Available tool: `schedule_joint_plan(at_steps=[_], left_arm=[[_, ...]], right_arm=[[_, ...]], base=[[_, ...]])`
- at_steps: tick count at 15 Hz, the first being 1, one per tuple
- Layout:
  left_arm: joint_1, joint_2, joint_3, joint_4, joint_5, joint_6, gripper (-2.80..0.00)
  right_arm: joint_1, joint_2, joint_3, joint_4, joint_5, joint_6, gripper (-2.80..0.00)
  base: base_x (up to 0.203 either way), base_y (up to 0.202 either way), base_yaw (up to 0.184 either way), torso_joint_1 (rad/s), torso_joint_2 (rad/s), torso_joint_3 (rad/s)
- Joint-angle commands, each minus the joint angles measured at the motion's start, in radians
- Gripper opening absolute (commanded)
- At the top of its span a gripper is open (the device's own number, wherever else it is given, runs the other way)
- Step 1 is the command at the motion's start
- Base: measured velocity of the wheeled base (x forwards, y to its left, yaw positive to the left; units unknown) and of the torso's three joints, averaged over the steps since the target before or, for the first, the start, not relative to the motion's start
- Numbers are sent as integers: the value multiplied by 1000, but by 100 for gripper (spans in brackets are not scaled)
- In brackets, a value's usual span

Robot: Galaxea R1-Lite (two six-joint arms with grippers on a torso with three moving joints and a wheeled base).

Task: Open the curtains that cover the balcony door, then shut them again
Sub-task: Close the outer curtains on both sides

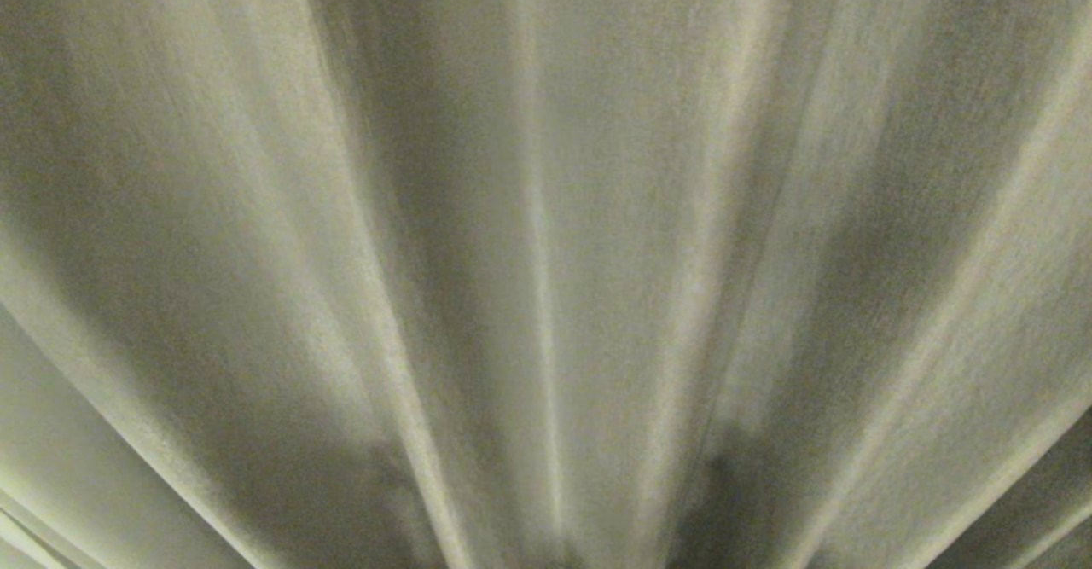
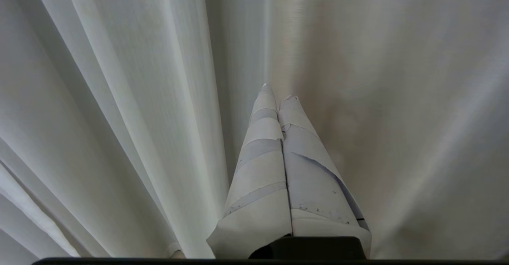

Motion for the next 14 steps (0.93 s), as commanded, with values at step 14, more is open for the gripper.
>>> schedule_joint_plan(at_steps=[14], left_arm=[[0, 0, 0, 0, 0, -1, -280]], right_arm=[[-242, -186, 184, 516, 59, -2, -280]], base=[[0, 0, 0, 0, 0, 0]])
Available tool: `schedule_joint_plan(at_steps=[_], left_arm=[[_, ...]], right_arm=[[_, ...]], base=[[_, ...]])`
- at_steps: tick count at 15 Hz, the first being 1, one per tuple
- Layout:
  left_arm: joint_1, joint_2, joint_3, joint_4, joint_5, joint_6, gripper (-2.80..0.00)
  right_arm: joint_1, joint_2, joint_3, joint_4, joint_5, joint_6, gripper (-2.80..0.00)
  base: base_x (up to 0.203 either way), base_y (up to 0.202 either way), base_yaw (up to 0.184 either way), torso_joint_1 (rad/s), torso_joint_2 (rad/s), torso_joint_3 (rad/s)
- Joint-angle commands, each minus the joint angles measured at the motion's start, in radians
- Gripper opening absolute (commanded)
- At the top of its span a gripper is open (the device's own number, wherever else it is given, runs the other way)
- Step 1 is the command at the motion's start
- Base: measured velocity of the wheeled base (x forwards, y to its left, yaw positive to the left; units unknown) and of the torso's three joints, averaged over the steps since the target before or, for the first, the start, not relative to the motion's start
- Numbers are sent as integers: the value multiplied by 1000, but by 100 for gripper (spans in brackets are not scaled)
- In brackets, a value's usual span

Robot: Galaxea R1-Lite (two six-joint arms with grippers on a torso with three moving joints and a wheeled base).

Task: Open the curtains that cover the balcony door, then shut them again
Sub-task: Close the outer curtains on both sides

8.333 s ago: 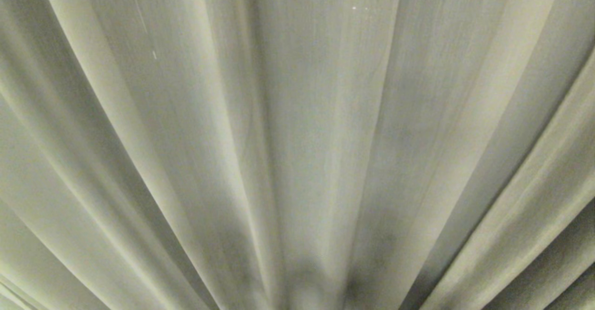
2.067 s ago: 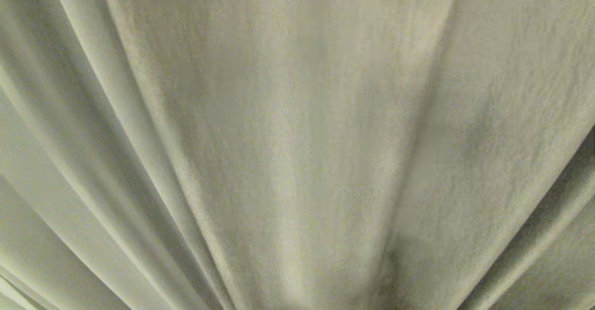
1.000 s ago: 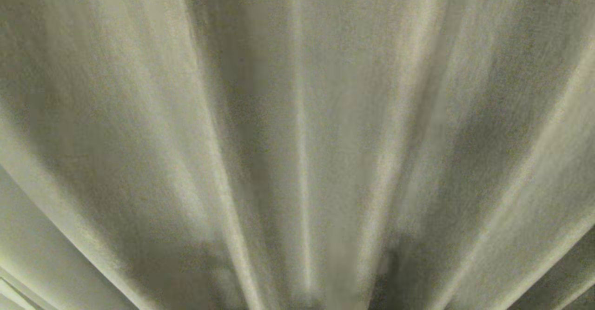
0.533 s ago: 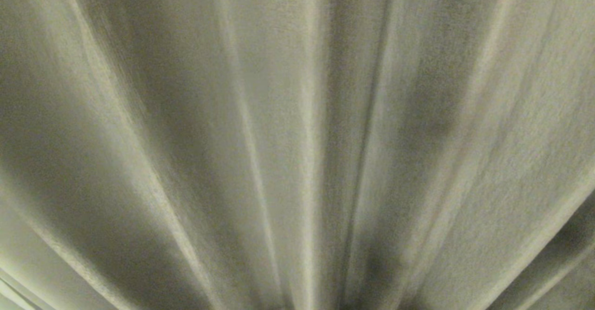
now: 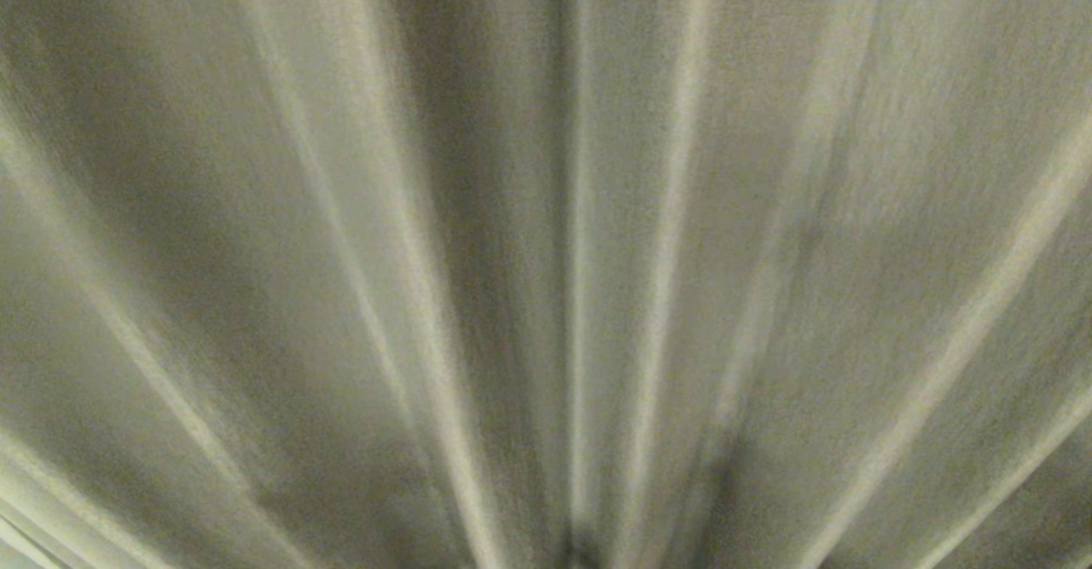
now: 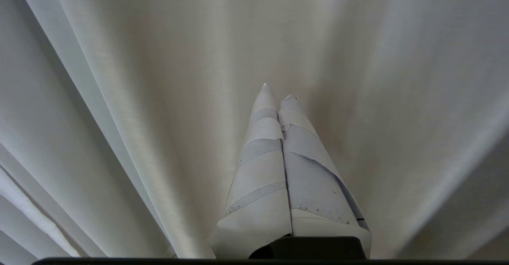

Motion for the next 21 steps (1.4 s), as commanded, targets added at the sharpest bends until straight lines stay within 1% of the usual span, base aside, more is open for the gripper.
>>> schedule_joint_plan(at_steps=[1, 5, 9, 12, 14, 15, 16, 17, 19, 21], left_arm=[[0, 0, 0, 0, 1, -1, -280], [0, 0, 0, 0, 2, -1, -280], [1, 0, 0, 0, 2, -1, -280], [0, 0, 0, 0, 1, -1, -280], [0, 0, 0, 0, 2, -1, -280], [0, 0, 0, 0, 2, -1, -280], [0, 0, 0, 0, 2, -1, -280], [0, 0, 0, 0, 1, -1, -280], [1, 0, 0, 0, 1, -1, -280], [0, 0, 0, 0, 1, -1, -280]], right_arm=[[-17, -84, 0, 16, 21, 5, -280], [-3, -250, 0, 57, 57, 10, -280], [-2, -252, 0, 63, 60, 38, -280], [-2, -252, 0, 67, 60, 85, -280], [-2, -252, 0, 67, 58, 82, -280], [-2, -252, 0, 67, 57, 68, -280], [-2, -252, 0, 60, 50, 50, -280], [-2, -252, 0, 60, 33, 48, -280], [-2, -252, 0, 64, 31, 32, -280], [-2, -252, 0, 63, 42, 33, -280]], base=[[0, 0, 0, 0, 0, 0], [0, 0, 0, 0, 0, 0], [0, 0, 0, 0, 0, 0], [0, 0, 0, 0, 0, 0], [0, 0, 0, 0, 0, 0], [0, 0, 0, 0, 0, 0], [0, 0, 0, 0, 0, 0], [0, 0, 0, 0, 0, 0], [0, 0, 0, 0, 0, 0], [0, 0, 0, 0, 0, 0]])
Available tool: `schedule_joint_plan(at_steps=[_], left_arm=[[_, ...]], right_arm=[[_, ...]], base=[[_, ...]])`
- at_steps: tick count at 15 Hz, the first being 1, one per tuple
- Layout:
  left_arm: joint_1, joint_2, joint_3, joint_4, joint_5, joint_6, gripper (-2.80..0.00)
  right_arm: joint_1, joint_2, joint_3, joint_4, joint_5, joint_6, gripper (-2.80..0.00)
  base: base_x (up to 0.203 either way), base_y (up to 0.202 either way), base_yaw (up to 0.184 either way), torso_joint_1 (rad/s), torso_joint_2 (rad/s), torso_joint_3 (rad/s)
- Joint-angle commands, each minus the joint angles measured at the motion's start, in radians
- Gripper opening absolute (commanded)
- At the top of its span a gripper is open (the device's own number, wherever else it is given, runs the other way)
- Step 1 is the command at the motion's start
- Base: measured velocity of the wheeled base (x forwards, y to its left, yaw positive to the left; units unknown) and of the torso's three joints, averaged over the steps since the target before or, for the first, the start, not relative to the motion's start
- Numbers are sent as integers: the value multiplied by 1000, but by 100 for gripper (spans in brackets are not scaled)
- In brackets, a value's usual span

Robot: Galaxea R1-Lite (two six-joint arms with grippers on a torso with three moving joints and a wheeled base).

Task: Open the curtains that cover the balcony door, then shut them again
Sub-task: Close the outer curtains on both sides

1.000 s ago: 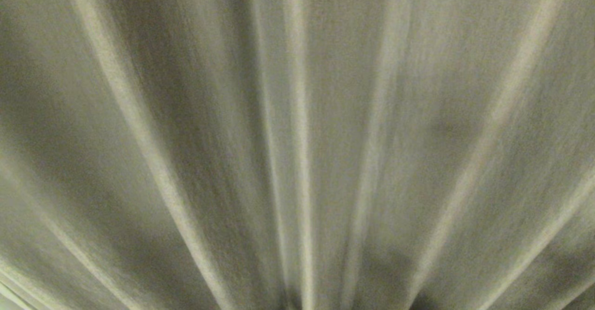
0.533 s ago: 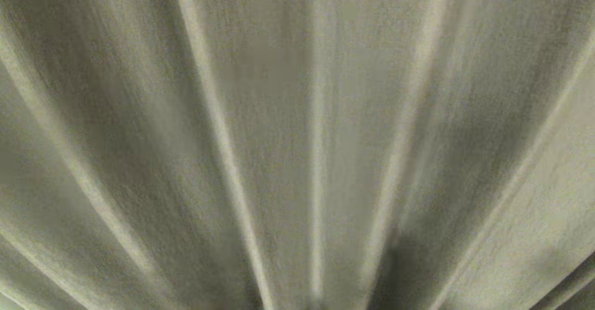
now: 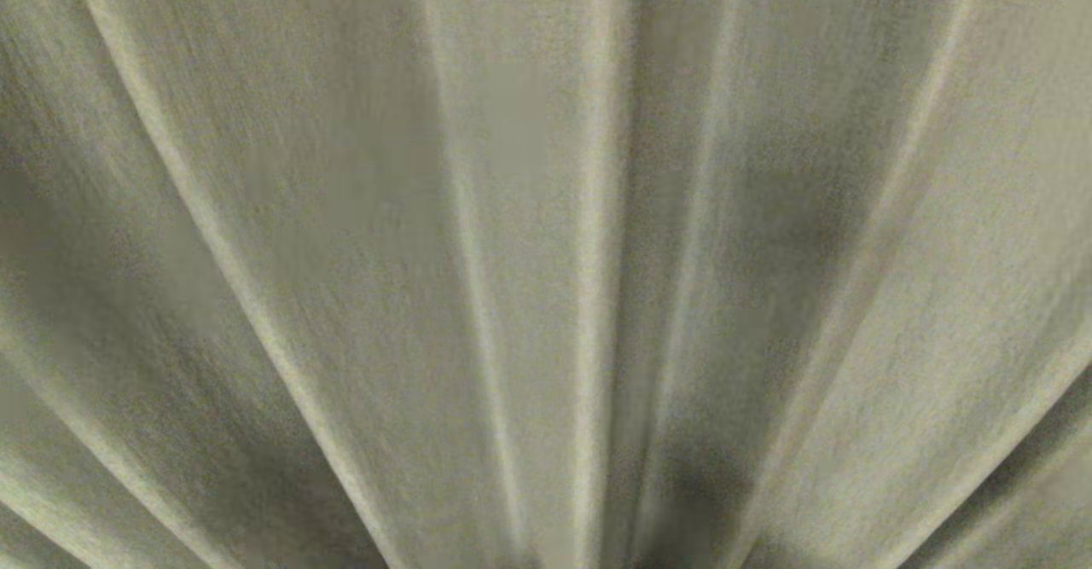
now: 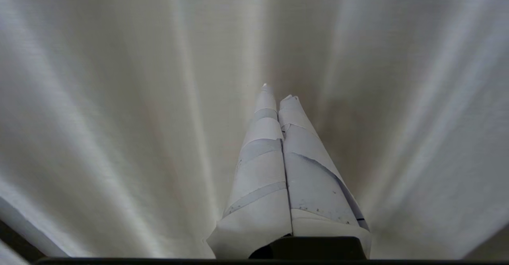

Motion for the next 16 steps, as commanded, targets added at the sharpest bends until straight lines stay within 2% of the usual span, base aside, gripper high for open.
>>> schedule_joint_plan(at_steps=[1, 6, 14, 16], left_arm=[[0, 0, 0, 0, 0, -1, -280], [0, 0, 0, 0, 0, -2, -280], [0, 0, 0, 0, 0, -2, -280], [0, 0, 0, 0, 0, -2, -280]], right_arm=[[0, 0, 0, -3, 9, -7, -280], [0, 0, 0, 3, 9, 30, -280], [0, 0, 0, 3, 9, 33, -280], [0, 0, 0, 3, 9, 38, -280]], base=[[0, 0, 0, 0, 0, 0], [0, 0, 0, 0, 0, 0], [0, 0, 0, 0, 0, 0], [2, 102, -5, 4, 5, 1]])
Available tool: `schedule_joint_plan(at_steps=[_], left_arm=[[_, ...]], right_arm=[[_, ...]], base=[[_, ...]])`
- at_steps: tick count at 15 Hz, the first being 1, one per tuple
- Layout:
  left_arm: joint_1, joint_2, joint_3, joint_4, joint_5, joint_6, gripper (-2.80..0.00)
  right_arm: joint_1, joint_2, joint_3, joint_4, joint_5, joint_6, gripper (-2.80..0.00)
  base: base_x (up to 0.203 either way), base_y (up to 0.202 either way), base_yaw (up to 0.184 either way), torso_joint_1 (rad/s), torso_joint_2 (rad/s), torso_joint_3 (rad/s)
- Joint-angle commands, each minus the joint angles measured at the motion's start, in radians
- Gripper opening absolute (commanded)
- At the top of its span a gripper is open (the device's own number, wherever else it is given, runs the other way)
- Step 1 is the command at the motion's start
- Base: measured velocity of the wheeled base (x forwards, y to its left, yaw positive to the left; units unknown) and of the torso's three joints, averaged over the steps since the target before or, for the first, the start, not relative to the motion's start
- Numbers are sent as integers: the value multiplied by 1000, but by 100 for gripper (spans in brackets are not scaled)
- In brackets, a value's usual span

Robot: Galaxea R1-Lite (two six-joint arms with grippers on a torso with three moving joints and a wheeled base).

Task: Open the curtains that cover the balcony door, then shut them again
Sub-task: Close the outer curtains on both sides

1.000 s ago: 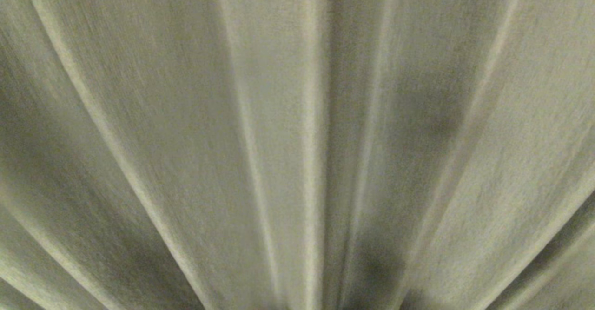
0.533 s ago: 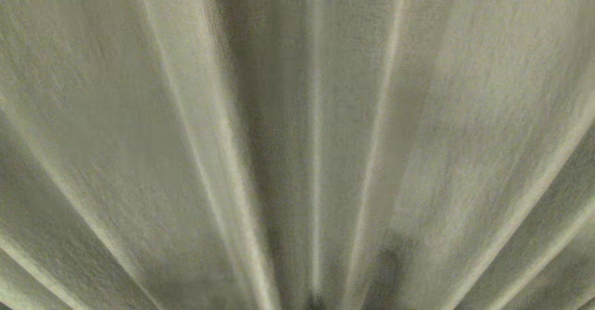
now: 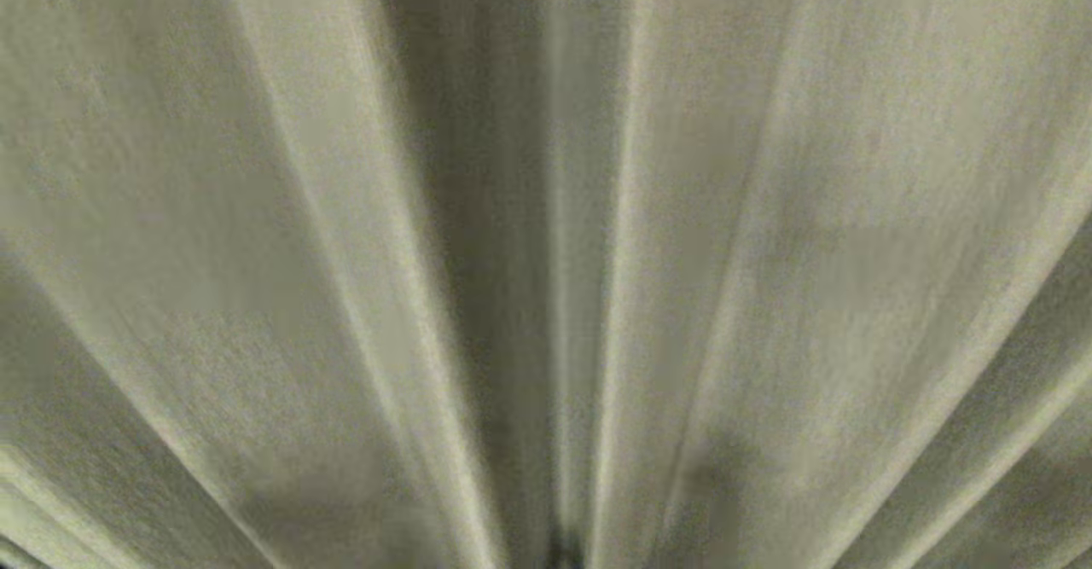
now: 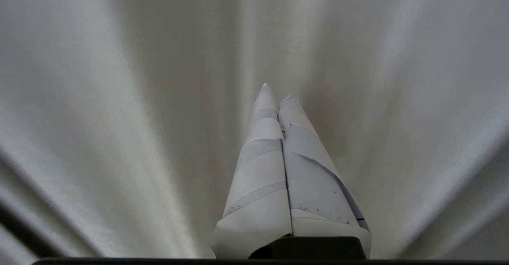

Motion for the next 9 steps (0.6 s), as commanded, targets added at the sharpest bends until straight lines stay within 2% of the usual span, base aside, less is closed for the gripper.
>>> schedule_joint_plan(at_steps=[1, 9], left_arm=[[0, 0, 0, -1, 1, 0, -280], [0, 0, 0, 1, 1, -1, -280]], right_arm=[[0, 0, 0, 0, 1, 0, -280], [0, 0, 0, 0, 1, -2, -280]], base=[[0, 187, 1, 3, 2, 6], [0, 195, 2, 0, 2, 3]])
